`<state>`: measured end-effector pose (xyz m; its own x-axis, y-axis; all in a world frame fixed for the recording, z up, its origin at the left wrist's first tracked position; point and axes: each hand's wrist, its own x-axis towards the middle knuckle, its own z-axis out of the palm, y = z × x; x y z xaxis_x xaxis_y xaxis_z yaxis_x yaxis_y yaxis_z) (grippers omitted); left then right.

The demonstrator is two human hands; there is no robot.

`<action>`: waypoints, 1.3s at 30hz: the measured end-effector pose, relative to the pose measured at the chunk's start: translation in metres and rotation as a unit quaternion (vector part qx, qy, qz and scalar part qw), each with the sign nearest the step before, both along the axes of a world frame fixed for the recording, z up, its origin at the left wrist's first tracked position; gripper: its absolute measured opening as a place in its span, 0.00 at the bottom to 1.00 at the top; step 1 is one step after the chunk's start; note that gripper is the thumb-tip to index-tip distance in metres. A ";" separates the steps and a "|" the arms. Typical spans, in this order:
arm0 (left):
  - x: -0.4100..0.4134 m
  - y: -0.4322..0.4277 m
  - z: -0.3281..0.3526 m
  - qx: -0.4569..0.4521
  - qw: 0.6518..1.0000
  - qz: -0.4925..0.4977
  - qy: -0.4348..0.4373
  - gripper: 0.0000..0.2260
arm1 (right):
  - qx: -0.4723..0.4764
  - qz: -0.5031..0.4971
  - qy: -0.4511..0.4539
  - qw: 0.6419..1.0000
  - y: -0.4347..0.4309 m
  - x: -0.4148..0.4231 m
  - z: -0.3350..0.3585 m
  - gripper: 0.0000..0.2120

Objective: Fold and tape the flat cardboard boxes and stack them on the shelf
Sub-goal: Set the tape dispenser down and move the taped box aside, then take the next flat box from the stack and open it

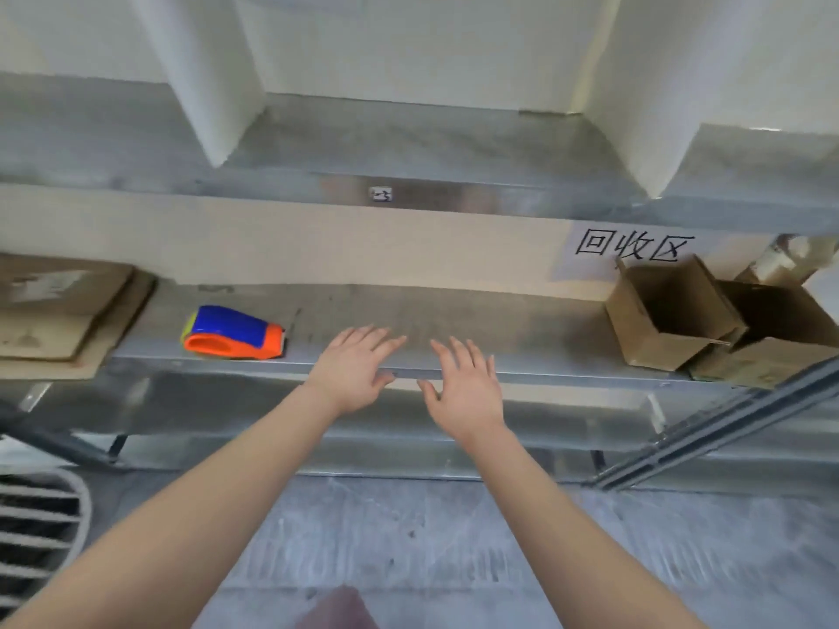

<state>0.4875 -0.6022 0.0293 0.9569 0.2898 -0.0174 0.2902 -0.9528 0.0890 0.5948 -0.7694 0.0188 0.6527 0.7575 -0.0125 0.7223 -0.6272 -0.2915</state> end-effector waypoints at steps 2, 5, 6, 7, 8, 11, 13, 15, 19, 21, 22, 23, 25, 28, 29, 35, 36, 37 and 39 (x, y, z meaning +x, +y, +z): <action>-0.049 0.044 -0.001 0.012 1.000 0.016 0.002 0.28 | 0.006 0.020 0.004 1.000 0.047 -0.042 -0.004 0.30; -0.122 0.110 0.001 0.018 0.999 0.044 0.019 0.28 | 0.005 0.043 0.006 0.999 0.117 -0.107 -0.010 0.30; -0.147 0.132 0.001 0.022 0.998 0.052 0.016 0.28 | 0.010 0.052 0.004 0.999 0.139 -0.129 -0.010 0.29; -0.169 0.152 0.002 0.031 0.998 0.059 0.013 0.28 | 0.012 0.061 0.003 0.998 0.160 -0.149 -0.009 0.29; -0.191 0.171 0.003 0.033 0.997 0.067 0.013 0.28 | 0.014 0.072 0.006 0.997 0.181 -0.168 -0.008 0.29; -0.256 0.223 0.005 0.020 0.994 0.103 0.015 0.28 | 0.026 0.112 0.012 0.993 0.240 -0.222 -0.004 0.29; -0.294 0.258 0.003 0.010 0.991 0.133 0.007 0.27 | 0.028 0.139 0.007 0.990 0.279 -0.251 -0.001 0.28; -0.328 0.292 -0.001 0.005 0.987 0.162 0.006 0.27 | 0.018 0.165 0.004 0.986 0.320 -0.276 0.000 0.27; -0.386 0.359 -0.008 0.000 0.976 0.218 0.002 0.26 | 0.000 0.212 0.010 0.977 0.398 -0.315 -0.007 0.27; -0.411 0.393 -0.013 -0.002 0.971 0.237 0.006 0.26 | -0.001 0.222 0.019 0.975 0.435 -0.329 -0.012 0.27; -0.422 0.410 -0.017 0.000 0.969 0.247 0.011 0.26 | -0.002 0.228 0.025 0.973 0.453 -0.336 -0.016 0.27; -0.431 0.429 -0.020 0.006 0.966 0.257 0.018 0.26 | -0.005 0.232 0.030 0.972 0.471 -0.341 -0.020 0.27; -0.445 0.465 -0.026 0.000 0.961 0.275 0.031 0.27 | -0.015 0.233 0.049 0.971 0.505 -0.347 -0.029 0.27; -0.460 0.509 -0.035 -0.024 0.952 0.305 0.033 0.26 | -0.050 0.211 0.067 0.974 0.542 -0.350 -0.042 0.27; -0.463 0.521 -0.038 -0.036 0.948 0.313 0.031 0.26 | -0.060 0.196 0.073 0.976 0.551 -0.350 -0.045 0.27; -0.473 0.584 -0.056 -0.072 0.947 0.310 0.046 0.27 | -0.090 0.098 0.121 0.984 0.579 -0.344 -0.061 0.28; -0.472 0.594 -0.059 -0.085 0.944 0.315 0.047 0.28 | -0.088 0.080 0.127 0.985 0.583 -0.344 -0.063 0.27; -0.471 0.603 -0.062 -0.107 0.940 0.322 0.049 0.29 | -0.081 0.059 0.133 0.986 0.586 -0.344 -0.065 0.27; -0.468 0.619 -0.067 -0.159 0.930 0.328 0.051 0.31 | -0.071 0.000 0.149 0.986 0.591 -0.346 -0.068 0.28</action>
